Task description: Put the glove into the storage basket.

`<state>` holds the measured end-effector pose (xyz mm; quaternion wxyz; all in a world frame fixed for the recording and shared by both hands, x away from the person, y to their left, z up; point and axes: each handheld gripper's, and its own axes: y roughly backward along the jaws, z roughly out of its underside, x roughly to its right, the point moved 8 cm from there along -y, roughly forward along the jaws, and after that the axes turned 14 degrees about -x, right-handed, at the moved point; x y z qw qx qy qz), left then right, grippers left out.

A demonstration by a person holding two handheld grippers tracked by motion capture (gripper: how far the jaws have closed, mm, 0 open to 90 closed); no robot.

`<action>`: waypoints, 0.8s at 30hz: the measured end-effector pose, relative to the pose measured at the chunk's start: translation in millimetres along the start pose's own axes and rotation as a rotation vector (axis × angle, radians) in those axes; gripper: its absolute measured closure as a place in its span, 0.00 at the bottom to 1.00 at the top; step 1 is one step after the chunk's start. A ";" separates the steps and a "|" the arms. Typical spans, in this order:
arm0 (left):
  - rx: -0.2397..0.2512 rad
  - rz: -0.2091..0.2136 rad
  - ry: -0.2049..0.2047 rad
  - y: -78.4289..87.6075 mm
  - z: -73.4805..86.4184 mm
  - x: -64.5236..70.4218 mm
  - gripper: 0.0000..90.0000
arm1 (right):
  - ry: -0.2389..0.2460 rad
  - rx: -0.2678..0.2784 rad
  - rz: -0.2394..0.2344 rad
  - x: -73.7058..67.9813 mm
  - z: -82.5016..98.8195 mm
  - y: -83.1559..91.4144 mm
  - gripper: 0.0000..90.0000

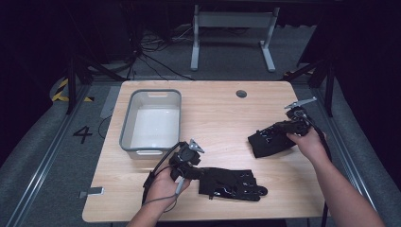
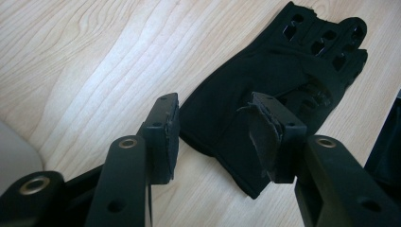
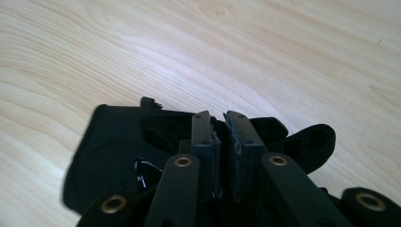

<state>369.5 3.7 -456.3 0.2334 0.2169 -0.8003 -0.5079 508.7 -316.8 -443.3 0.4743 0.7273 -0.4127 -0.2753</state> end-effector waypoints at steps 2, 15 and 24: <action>0.001 0.000 -0.002 -0.1 -1.0 0.4 0.60 | 0.001 0.017 -0.005 -3.1 -0.3 5.2 0.92; 0.022 0.008 -0.011 0.4 -13.0 0.3 0.58 | 0.092 0.179 -0.099 -62.7 -1.5 56.2 0.92; 0.048 -0.007 0.001 3.5 -15.7 -4.9 0.55 | 0.202 0.221 -0.156 -114.2 -5.2 70.1 0.92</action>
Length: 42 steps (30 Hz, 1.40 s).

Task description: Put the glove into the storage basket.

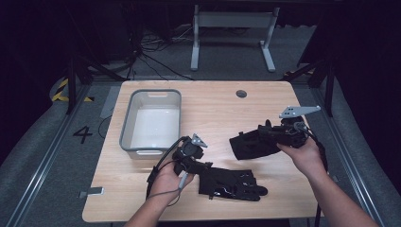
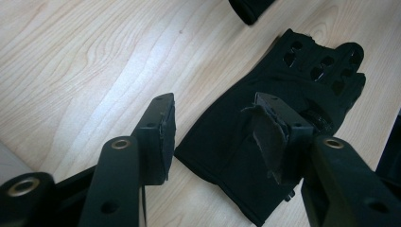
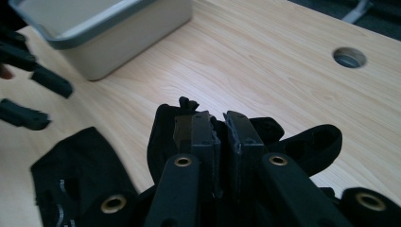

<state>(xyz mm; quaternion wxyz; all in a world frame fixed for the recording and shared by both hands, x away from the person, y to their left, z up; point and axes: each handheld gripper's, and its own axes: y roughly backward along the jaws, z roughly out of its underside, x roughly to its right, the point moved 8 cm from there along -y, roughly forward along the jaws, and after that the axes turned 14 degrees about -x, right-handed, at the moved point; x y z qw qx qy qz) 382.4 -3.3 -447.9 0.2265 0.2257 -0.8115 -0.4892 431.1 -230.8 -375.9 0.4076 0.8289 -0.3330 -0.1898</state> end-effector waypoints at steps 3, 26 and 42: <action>0.003 -0.002 0.002 1.3 1.0 -0.7 0.55 | 0.031 0.021 -0.027 -16.4 -5.3 -1.0 0.92; 0.037 -0.031 0.055 10.3 8.8 -15.3 0.52 | 0.108 0.052 -0.158 -61.8 -22.5 -40.5 0.92; 0.009 -0.059 0.054 -0.1 0.2 -21.3 0.73 | 0.136 0.074 -0.168 -71.7 -25.5 -44.3 0.92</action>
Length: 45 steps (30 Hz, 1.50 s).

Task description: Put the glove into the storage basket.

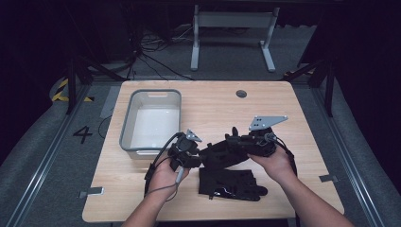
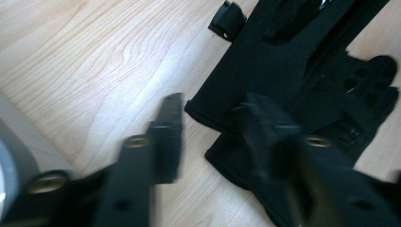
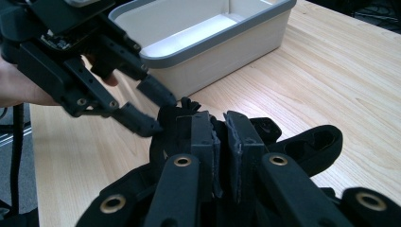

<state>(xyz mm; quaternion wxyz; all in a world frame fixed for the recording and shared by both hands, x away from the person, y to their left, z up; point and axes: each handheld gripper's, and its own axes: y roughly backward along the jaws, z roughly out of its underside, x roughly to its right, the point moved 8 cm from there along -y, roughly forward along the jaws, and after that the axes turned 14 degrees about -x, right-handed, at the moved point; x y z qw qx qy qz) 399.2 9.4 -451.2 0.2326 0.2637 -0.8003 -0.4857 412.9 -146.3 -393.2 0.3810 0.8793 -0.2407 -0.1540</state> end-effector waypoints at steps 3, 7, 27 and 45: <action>-0.007 -0.020 -0.016 2.9 1.2 0.9 0.90 | 0.000 -0.001 0.017 0.8 0.8 -0.5 0.91; 0.007 -0.057 -0.027 9.9 1.1 2.9 0.93 | 0.009 0.015 0.030 0.8 3.5 1.7 0.91; -0.030 -0.185 -0.109 2.0 1.8 8.6 0.93 | 0.006 0.013 0.087 3.5 45.0 -18.5 0.89; -0.082 -0.011 -0.132 13.6 19.9 38.6 0.78 | -0.015 -0.035 0.049 -29.1 75.3 2.1 0.81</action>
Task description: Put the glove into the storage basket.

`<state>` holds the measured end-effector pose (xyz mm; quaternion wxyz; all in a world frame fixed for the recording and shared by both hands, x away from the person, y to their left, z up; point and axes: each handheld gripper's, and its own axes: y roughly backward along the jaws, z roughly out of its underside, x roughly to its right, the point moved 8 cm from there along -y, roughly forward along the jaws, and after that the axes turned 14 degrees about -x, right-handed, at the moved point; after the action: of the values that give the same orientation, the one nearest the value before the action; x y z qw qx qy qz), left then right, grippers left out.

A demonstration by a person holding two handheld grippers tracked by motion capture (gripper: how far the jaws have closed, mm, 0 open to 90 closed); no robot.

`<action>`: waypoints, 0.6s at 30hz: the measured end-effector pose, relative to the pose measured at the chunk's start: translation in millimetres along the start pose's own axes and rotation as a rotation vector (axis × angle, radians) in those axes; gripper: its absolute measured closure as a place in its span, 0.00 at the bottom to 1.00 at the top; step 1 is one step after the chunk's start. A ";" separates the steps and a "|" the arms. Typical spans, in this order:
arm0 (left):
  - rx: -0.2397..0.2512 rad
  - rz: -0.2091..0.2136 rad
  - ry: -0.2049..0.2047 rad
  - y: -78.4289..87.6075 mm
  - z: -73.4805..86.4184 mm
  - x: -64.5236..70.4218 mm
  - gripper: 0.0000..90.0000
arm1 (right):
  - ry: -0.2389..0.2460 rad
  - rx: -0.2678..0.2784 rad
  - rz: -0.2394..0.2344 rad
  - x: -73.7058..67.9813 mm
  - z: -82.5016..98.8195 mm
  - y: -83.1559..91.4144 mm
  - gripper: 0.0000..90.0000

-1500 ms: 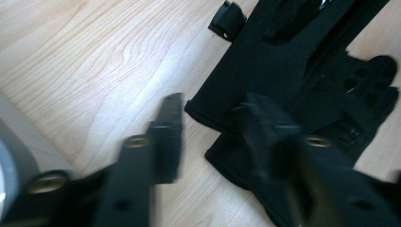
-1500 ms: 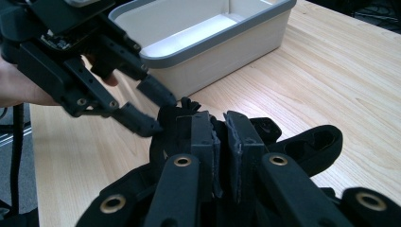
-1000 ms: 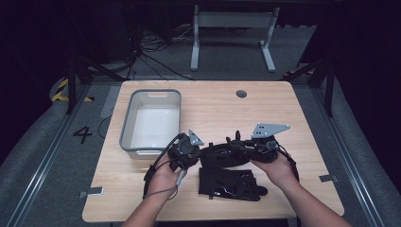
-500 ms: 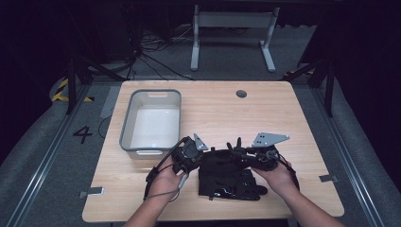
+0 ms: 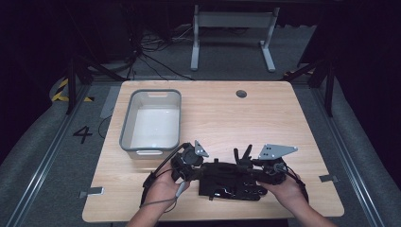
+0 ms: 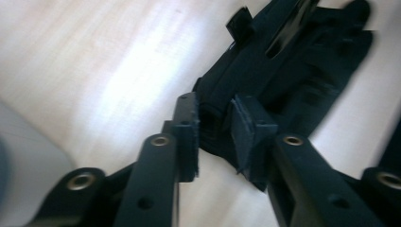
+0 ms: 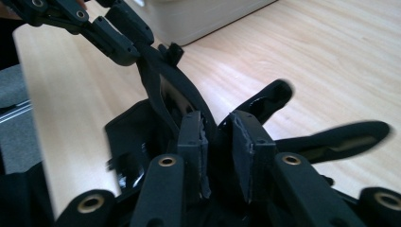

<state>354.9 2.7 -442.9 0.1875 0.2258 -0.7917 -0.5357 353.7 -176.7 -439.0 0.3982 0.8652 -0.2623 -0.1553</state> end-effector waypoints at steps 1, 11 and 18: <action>-0.010 0.021 -0.001 0.0 1.4 2.3 0.77 | -0.005 0.000 -0.002 -1.8 2.1 1.3 0.81; -0.074 0.149 -0.008 -1.2 9.9 24.0 0.63 | -0.026 -0.079 -0.032 -23.1 27.6 14.4 0.73; -0.108 0.165 -0.014 -5.8 11.3 28.2 0.62 | -0.007 -0.124 -0.039 -37.3 39.2 24.7 0.68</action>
<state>326.4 -6.3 -450.7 0.2372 0.1456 -0.7789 -0.5621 296.5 -192.5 -442.6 0.4469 0.8433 -0.2366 -0.1822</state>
